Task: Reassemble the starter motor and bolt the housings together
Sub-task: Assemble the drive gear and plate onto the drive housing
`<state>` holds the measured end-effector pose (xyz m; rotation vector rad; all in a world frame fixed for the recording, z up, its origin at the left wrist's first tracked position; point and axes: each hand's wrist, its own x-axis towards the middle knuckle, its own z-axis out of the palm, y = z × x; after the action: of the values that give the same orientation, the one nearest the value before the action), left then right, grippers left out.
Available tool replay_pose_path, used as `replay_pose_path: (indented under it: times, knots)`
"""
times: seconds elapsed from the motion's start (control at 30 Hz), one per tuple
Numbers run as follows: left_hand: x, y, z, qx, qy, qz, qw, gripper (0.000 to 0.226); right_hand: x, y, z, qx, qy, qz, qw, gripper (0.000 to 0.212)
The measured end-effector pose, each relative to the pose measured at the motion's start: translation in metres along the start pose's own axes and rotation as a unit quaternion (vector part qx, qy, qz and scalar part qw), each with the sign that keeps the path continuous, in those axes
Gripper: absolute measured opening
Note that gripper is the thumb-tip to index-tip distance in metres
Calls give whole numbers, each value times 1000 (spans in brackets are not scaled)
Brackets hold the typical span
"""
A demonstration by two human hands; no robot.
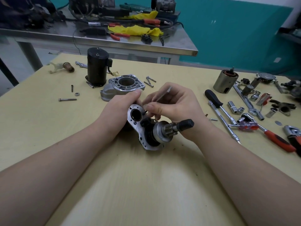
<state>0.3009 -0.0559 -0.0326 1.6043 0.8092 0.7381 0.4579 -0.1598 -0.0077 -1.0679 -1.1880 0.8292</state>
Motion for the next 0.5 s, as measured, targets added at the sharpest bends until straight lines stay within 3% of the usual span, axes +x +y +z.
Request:
replay_pose_path:
  times: [0.17,0.37,0.5]
  knots:
    - [0,-2,0,-32,-16,-9,999,64,-1,-4,-7,-3,-48,19,999,23]
    - [2,-2,1,-20,-10,-4,1000,58,0,-2,-3,-53,8,12,998,12]
    - [1,0,0,-16,-11,-1,1000,63,1,-4,-2,-35,-16,6,999,14]
